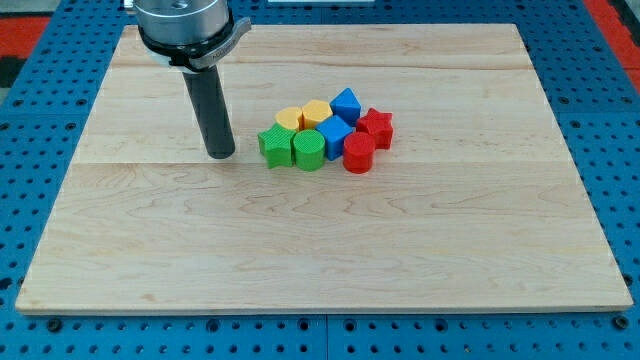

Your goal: Point your arm at the yellow heart

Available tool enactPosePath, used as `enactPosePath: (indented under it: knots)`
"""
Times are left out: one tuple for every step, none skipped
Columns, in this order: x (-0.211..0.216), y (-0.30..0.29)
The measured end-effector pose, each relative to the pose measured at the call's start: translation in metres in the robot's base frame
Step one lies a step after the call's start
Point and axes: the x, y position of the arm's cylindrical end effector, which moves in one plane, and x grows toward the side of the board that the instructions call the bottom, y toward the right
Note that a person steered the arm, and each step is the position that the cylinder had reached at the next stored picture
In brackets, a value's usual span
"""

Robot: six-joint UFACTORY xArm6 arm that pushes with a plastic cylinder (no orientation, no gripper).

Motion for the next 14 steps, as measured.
enactPosePath:
  knots:
    - [0.000,0.017]
    - [0.000,0.043]
    - [0.000,0.062]
    - [0.000,0.049]
    - [-0.010,-0.004]
    - [-0.031,-0.042]
    - [-0.059,-0.037]
    - [-0.081,0.014]
    - [-0.096,0.070]
    - [-0.100,0.080]
    - [-0.100,0.078]
    - [-0.099,0.077]
    - [-0.101,0.057]
    - [-0.081,0.047]
